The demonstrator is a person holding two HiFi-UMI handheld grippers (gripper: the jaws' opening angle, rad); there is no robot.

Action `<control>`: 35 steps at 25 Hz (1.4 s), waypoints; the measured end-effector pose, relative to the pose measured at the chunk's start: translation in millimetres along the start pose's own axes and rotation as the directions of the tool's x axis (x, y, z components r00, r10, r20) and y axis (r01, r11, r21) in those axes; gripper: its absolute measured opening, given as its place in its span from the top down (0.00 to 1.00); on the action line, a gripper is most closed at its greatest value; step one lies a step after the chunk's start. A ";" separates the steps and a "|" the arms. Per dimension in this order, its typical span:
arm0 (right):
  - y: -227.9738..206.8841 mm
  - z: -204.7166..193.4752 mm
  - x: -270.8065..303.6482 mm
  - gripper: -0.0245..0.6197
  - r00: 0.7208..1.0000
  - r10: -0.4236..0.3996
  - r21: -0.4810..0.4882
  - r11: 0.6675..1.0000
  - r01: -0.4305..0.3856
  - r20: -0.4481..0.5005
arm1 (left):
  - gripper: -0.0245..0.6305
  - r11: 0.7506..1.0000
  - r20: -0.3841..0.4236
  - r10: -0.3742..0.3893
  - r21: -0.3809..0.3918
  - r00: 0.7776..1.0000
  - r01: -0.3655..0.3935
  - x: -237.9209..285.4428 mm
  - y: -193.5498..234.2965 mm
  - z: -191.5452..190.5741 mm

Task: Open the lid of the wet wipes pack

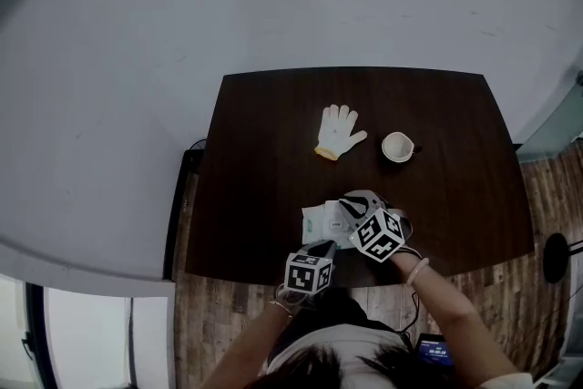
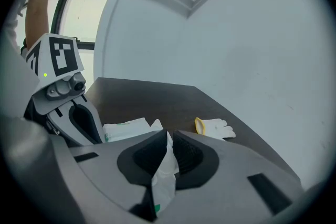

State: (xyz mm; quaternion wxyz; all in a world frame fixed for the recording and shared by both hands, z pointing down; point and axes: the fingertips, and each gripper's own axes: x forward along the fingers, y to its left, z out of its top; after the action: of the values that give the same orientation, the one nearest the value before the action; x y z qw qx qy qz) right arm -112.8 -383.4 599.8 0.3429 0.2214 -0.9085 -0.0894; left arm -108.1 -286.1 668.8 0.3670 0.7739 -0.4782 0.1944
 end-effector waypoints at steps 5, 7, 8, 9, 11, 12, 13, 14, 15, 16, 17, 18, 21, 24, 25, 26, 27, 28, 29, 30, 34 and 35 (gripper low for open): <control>-7.1 -3.1 7.5 0.89 1.000 0.000 0.042 0.999 0.001 -0.001 | 0.94 1.000 0.001 0.002 -0.005 1.000 -0.002 1.1 -1.1 0.3; -9.8 -4.1 11.4 0.88 1.000 0.002 0.050 0.999 -0.001 -0.008 | 0.94 1.000 -0.001 0.001 -0.006 1.000 -0.001 1.2 -0.6 0.9; -11.4 -5.1 13.2 0.88 1.000 0.003 0.053 0.999 -0.002 -0.012 | 0.94 1.000 0.000 0.001 -0.006 1.000 -0.001 1.5 -0.5 1.2; -12.9 -6.4 14.8 0.88 1.000 0.005 0.057 0.998 -0.004 -0.016 | 0.94 1.000 0.001 0.001 -0.007 1.000 -0.001 1.8 -0.7 1.3; -15.0 -8.9 18.0 0.88 1.000 0.008 0.070 0.998 -0.006 -0.023 | 0.94 1.000 0.005 0.003 -0.008 1.000 -0.003 1.8 -1.3 1.0; -15.9 -10.0 19.7 0.88 1.000 0.009 0.079 0.997 -0.006 -0.026 | 0.94 1.000 0.006 0.004 -0.009 1.000 -0.004 1.6 -1.4 0.9; -17.1 -11.3 21.7 0.88 1.000 0.009 0.089 0.996 -0.006 -0.030 | 0.94 1.000 0.007 0.004 -0.011 1.000 -0.004 1.5 -1.4 1.0; -18.5 -12.7 23.8 0.87 0.999 0.009 0.100 0.995 -0.005 -0.033 | 0.94 1.000 0.007 0.004 -0.012 1.000 -0.004 1.6 -1.3 1.2; -20.0 -14.1 26.0 0.87 0.999 0.009 0.111 0.994 -0.005 -0.036 | 0.94 1.000 0.006 0.004 -0.013 1.000 -0.004 1.9 -1.2 1.5; -21.3 -15.5 27.9 0.87 0.999 0.010 0.122 0.992 -0.005 -0.038 | 0.94 1.000 0.005 0.004 -0.014 1.000 -0.004 2.1 -1.2 1.7; -22.3 -16.7 29.6 0.87 0.999 0.011 0.132 0.991 -0.006 -0.039 | 0.94 1.000 0.004 0.005 -0.014 1.000 -0.005 2.2 -1.1 1.8; -23.0 -18.0 31.2 0.87 0.999 0.012 0.140 0.990 -0.006 -0.042 | 0.94 1.000 0.003 0.006 -0.015 1.000 -0.006 2.2 -1.1 1.9; -25.3 -21.2 35.8 0.87 0.999 0.014 0.153 0.988 -0.006 -0.051 | 0.94 1.000 0.002 0.006 -0.015 1.000 -0.006 1.8 -1.3 2.7; -24.3 -25.1 39.5 0.87 0.997 0.020 0.154 0.988 -0.009 -0.070 | 0.94 1.000 -0.001 0.003 -0.017 1.000 -0.003 1.5 -1.7 2.3; -22.9 -27.3 40.9 0.88 0.997 0.025 0.152 0.988 -0.012 -0.080 | 0.94 1.000 -0.002 0.002 -0.017 1.000 -0.002 1.3 -1.6 2.0; -21.4 -29.9 42.5 0.88 0.996 0.029 0.148 0.989 -0.016 -0.090 | 0.94 1.000 -0.002 0.001 -0.018 1.000 -0.001 1.4 -1.5 1.8; -20.2 -32.8 44.2 0.88 0.995 0.034 0.144 0.989 -0.020 -0.099 | 0.94 1.000 -0.003 0.000 -0.019 1.000 0.000 1.7 -1.3 1.8; -19.3 -35.3 45.5 0.86 0.994 0.038 0.142 0.990 -0.023 -0.105 | 0.94 1.000 -0.004 -0.001 -0.020 1.000 0.001 2.0 -1.1 1.9; -18.7 -37.5 46.2 0.86 0.993 0.040 0.142 0.989 -0.025 -0.109 | 0.94 1.000 -0.004 -0.002 -0.021 1.000 0.002 2.4 -1.2 2.1; -18.2 -39.4 46.5 0.86 0.993 0.043 0.145 0.989 -0.026 -0.111 | 0.94 1.000 -0.004 -0.004 -0.022 1.000 0.004 2.6 -1.4 2.1; -16.1 -44.0 48.8 0.86 0.990 0.058 0.160 0.986 -0.037 -0.125 | 0.94 1.000 -0.007 -0.009 -0.021 1.000 0.009 1.9 -1.6 1.7; -15.9 -43.4 48.8 0.86 0.990 0.058 0.164 0.986 -0.037 -0.126 | 0.94 1.000 -0.009 -0.011 -0.023 1.000 0.011 1.3 -1.4 1.8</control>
State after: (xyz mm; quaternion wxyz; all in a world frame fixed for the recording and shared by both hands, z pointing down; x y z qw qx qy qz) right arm -111.2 -420.7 655.8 0.3843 0.2318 -0.8936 0.0073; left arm -106.4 -287.8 667.9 0.3788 0.7714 -0.4745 0.1904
